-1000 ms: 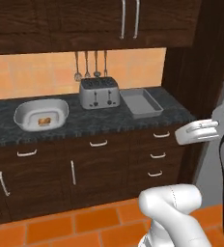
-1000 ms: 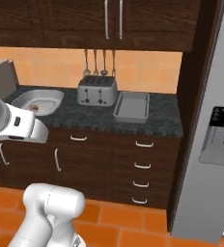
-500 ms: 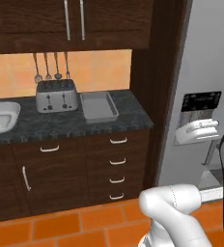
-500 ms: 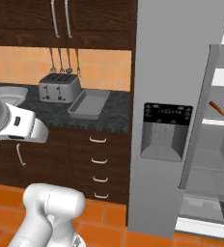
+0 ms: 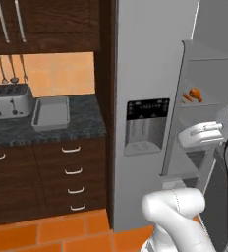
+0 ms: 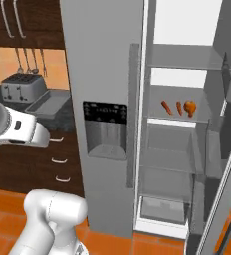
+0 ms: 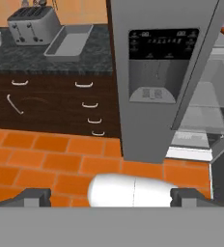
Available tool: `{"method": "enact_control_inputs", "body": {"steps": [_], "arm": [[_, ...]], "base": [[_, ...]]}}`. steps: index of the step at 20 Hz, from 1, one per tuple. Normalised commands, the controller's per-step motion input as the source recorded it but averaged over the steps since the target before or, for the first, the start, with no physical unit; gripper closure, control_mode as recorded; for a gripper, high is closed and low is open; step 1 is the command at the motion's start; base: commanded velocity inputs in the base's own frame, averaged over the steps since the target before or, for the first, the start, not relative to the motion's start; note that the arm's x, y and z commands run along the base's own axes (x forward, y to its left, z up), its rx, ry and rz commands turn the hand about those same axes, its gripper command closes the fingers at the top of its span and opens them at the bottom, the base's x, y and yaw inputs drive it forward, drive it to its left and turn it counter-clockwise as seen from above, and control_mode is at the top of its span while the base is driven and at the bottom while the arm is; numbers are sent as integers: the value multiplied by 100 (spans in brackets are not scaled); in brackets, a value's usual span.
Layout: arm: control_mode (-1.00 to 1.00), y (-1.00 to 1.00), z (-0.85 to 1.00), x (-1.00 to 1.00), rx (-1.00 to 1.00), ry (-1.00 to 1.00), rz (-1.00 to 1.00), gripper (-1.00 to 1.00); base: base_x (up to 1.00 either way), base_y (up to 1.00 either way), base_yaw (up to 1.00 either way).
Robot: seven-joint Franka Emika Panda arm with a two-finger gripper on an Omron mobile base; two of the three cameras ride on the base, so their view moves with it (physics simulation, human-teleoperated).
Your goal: Place one carrot and one chicken drumstick in each tupperware on the nearby counter, to pack two identical lunches.
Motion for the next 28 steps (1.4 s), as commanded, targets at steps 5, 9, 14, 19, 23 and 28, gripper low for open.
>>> {"method": "enact_control_inputs", "body": {"steps": [5, 9, 14, 19, 23, 28], "arm": [[100, 0, 0, 0, 0, 0, 0, -100], [100, 0, 0, 0, 0, 0, 0, -100], [100, 0, 0, 0, 0, 0, 0, -100], [-100, -41, -1, 4, -11, 0, 1, -100], [-100, -80, -25, 70, -3, 2, -11, -100], [-100, -39, -14, 100, -14, 0, -18, -100]], "base": [[56, -64, 0], [11, -44, 0], [-10, -66, 9], [0, -23, 4], [0, 0, 0], [0, 0, 0]]}}
